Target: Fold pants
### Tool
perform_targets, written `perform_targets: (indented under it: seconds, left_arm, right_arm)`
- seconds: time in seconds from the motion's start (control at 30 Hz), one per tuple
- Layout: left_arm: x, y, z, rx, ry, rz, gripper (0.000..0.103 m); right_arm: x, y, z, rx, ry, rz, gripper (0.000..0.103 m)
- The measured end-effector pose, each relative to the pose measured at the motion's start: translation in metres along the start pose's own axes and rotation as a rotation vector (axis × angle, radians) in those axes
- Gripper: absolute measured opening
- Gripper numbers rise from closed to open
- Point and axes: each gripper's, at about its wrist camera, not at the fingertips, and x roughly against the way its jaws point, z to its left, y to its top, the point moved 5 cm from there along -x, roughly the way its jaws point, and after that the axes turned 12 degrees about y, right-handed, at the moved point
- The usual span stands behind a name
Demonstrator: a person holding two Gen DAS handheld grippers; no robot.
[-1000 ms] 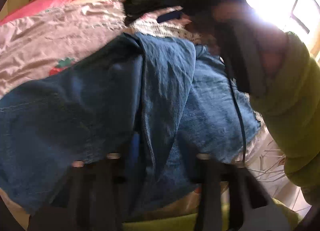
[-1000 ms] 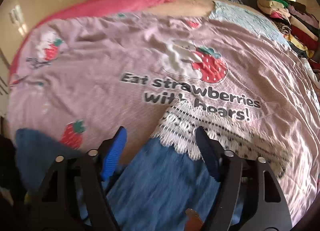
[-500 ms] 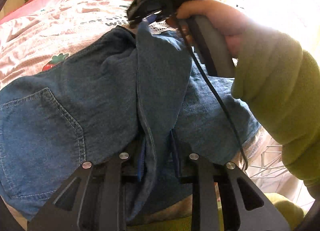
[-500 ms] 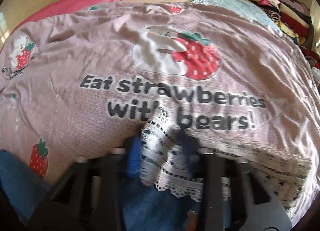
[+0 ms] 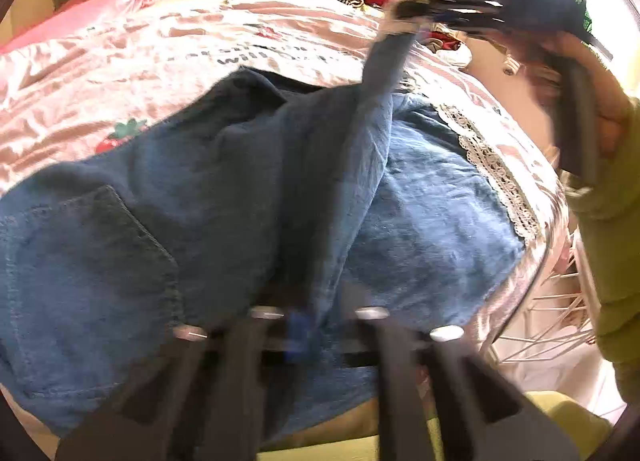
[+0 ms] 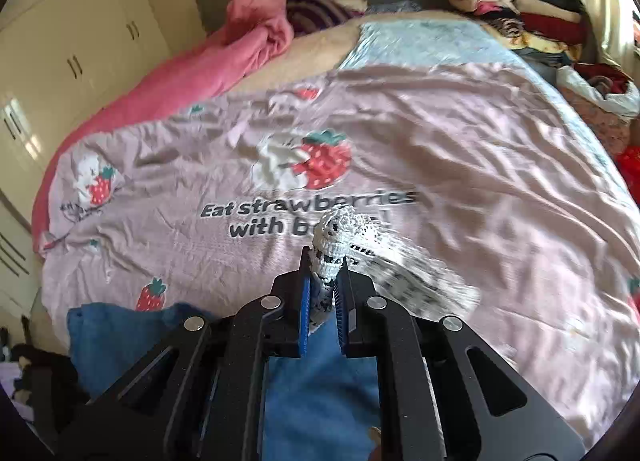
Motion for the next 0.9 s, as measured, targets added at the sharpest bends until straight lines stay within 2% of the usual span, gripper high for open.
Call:
perform_targets:
  seconds: [0.13,0.37,0.63,0.9]
  left_arm:
    - [0.013,0.005,0.004,-0.018,0.009,-0.037,0.002]
    - [0.023,0.000,0.002,-0.033,-0.020,-0.047,0.002]
    - [0.016,-0.020,-0.010,-0.085,-0.019,-0.005,0.002]
    - [0.012,-0.027,-0.019,-0.135,-0.015,0.012,0.008]
  right_arm:
    - [0.040,-0.024,-0.012,-0.039,0.004,-0.023,0.006]
    - [0.087,-0.087,-0.026,-0.101,0.023,0.015,0.006]
    - [0.092,-0.157,-0.044,-0.199,0.020,0.097,0.006]
    - [0.096,-0.182,-0.061,-0.228,-0.009,0.113,0.006]
